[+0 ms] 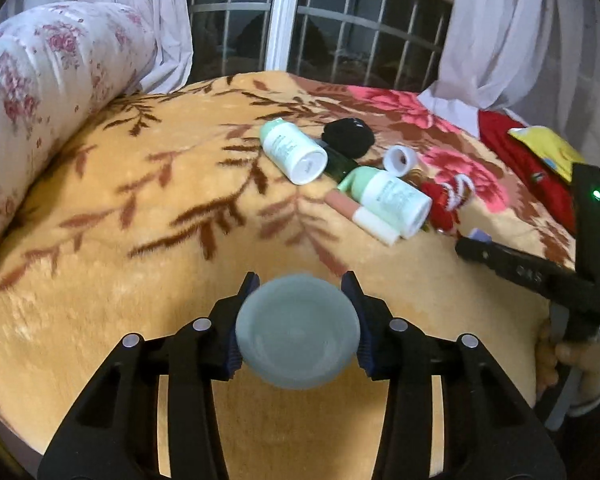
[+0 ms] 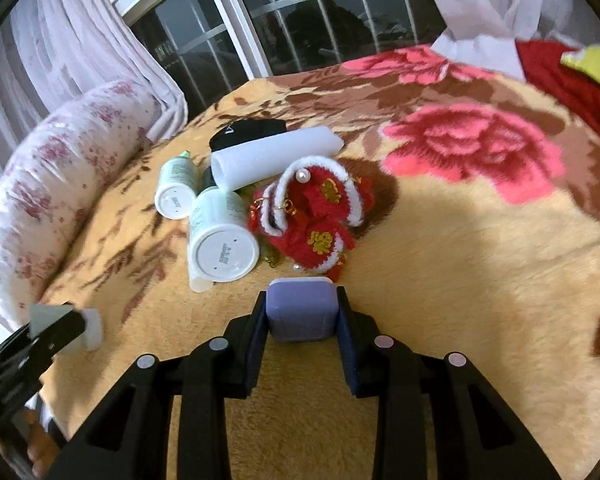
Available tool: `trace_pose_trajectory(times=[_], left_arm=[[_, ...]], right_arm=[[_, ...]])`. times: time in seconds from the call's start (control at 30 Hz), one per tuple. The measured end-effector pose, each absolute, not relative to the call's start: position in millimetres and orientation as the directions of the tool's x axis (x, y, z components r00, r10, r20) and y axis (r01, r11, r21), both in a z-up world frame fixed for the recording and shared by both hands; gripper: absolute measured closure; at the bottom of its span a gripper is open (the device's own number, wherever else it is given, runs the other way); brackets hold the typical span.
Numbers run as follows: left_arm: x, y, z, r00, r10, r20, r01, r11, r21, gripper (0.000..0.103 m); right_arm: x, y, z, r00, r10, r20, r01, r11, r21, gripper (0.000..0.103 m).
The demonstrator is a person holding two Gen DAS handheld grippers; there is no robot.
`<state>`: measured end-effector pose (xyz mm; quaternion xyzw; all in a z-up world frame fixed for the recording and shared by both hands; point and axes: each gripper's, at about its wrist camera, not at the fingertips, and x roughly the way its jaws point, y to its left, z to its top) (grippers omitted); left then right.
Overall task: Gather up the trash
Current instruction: 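Grasp the lavender soap bar with the right tool while the left tool grasps a pale green bottle, then lower both held items into the orange bin and open both tools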
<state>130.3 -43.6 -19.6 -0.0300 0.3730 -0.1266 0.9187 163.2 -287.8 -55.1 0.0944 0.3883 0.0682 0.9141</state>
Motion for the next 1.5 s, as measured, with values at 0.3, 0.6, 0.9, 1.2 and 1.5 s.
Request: trace_pose_trajectory(times=[0.3,0.6,0.9,1.2,1.5], left_arm=[[81,-26,-8,0.732,-0.294,-0.615,0.245,0.955,-0.165,0.061],[7,-27,18,0.75,-0.323,-0.578,0.314,0.942,-0.119,0.061],[-52,-25,-21,0.673,-0.288,-0.682,0.309,0.946,-0.095,0.061],[-59,-36,-100,0.483,-0.239,-0.842,0.303,0.948,-0.096,0.061],[-52,-33,-120,0.42,-0.227,-0.879,0.282,0.953,-0.112,0.061]], right_arm=[[114,-283,-32,0.739,0.185,-0.648,-0.055,0.975,0.216,0.071],[25,-248,-16,0.74,0.278,-0.612,-0.175,0.959,0.224,0.071],[-57,-219,-51,0.658,0.294,-0.693,-0.222,0.955,0.194,0.071],[-76,-215,-114,0.526,0.296,-0.797,-0.176,0.955,0.239,0.071],[-70,-209,-134,0.465,0.291,-0.836,-0.161,0.957,0.243,0.071]])
